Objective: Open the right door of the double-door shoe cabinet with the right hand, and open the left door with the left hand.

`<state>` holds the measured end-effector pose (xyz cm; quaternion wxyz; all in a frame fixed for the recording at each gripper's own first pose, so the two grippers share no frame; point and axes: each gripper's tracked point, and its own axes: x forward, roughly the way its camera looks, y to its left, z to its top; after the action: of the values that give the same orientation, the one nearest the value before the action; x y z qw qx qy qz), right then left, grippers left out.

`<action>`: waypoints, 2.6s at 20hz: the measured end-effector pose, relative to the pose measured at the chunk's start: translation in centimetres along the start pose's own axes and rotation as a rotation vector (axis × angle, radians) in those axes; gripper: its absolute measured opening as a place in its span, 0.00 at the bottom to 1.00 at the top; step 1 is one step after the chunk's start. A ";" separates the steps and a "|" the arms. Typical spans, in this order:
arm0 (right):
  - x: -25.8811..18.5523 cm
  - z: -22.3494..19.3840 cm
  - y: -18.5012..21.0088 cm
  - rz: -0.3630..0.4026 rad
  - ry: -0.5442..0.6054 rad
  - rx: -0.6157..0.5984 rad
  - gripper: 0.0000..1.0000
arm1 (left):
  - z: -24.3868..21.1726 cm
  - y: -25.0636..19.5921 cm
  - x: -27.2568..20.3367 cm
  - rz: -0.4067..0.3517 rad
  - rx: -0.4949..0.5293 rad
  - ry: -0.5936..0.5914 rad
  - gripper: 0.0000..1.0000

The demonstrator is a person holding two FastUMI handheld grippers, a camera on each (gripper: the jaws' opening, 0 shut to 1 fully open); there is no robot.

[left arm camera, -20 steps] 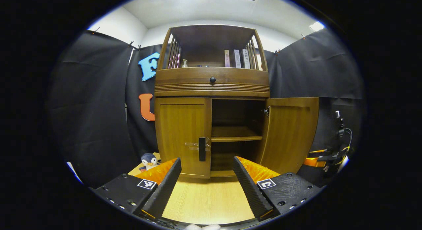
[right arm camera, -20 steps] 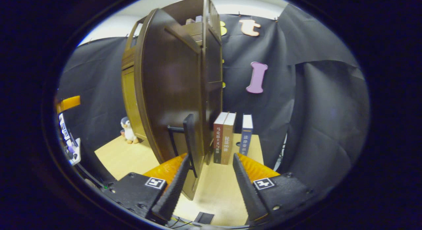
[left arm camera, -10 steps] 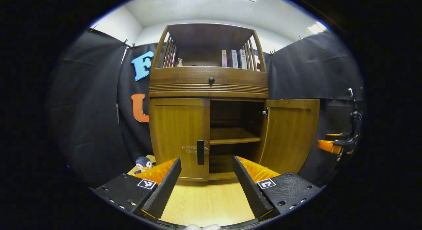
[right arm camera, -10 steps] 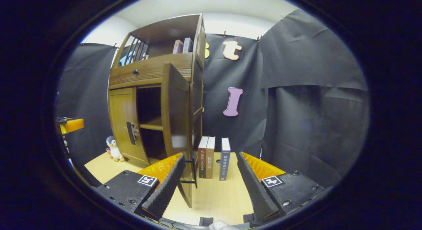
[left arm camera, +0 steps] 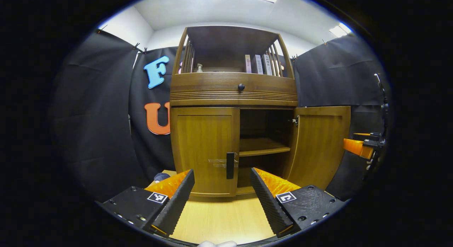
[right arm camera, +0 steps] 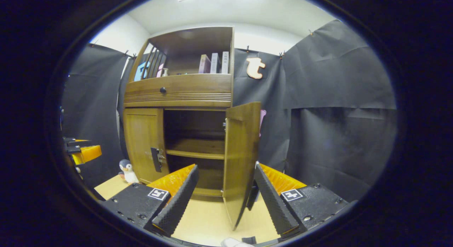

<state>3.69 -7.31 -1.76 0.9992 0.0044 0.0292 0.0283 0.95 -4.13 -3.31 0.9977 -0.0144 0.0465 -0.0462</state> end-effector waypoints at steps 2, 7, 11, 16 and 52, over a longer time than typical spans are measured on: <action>0.2 -1.0 2.7 -0.003 0.003 0.034 1.00 | -0.2 1.2 0.0 0.015 0.007 -0.002 0.95; 0.9 -5.5 7.8 0.015 0.072 0.053 1.00 | -2.0 3.6 0.3 0.055 0.000 0.021 0.95; 1.4 -5.4 8.7 0.017 0.100 0.036 1.00 | -2.7 4.7 2.1 0.069 -0.029 0.031 1.00; 1.5 -3.8 8.4 -0.013 0.087 0.012 1.00 | -3.1 3.4 7.0 0.035 -0.054 0.009 0.95; 0.6 -6.2 4.2 -0.109 0.220 -0.066 1.00 | -9.0 -2.5 25.2 -0.043 -0.008 0.009 0.28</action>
<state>3.69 -3.00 -7.93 0.9896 -0.0334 0.1376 -0.0250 24.82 -9.20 -14.48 0.9962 -0.0190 0.0508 -0.0676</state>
